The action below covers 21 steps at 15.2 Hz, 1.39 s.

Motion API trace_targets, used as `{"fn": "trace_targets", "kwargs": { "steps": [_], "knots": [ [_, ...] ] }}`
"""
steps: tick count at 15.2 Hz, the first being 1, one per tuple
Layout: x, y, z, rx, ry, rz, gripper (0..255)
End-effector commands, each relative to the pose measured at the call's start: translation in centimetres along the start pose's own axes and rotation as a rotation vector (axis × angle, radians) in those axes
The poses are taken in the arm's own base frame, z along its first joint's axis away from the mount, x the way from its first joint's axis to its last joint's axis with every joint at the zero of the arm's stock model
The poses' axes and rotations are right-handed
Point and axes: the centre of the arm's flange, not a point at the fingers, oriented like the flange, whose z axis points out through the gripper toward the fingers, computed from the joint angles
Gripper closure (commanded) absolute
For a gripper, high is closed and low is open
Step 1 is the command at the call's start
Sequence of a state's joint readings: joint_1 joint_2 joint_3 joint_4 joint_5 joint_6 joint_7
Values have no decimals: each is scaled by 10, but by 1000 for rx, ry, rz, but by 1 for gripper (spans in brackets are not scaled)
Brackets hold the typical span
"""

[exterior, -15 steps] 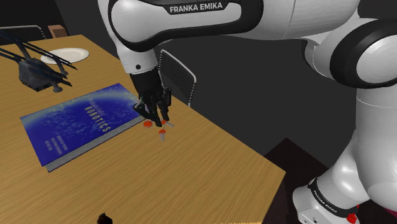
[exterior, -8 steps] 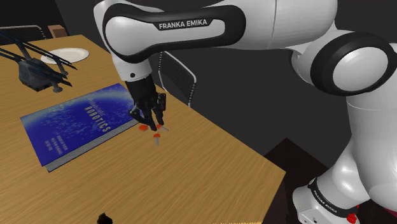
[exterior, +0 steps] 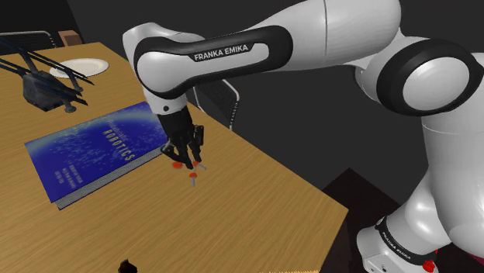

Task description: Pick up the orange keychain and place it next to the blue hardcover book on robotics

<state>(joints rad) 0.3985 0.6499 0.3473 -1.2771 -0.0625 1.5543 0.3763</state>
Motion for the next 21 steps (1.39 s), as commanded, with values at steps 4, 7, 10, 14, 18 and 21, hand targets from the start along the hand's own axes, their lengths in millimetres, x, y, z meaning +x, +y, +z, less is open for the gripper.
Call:
{"fn": "trace_targets", "kwargs": {
  "steps": [4,7,10,14,18,21],
  "knots": [
    [10,1,25,0,0,0,255],
    [10,1,25,0,0,0,255],
    [10,1,25,0,0,0,255],
    [10,1,25,0,0,0,0],
    [10,1,11,0,0,0,0],
    [10,1,-25,0,0,0,0]
  ]
}}
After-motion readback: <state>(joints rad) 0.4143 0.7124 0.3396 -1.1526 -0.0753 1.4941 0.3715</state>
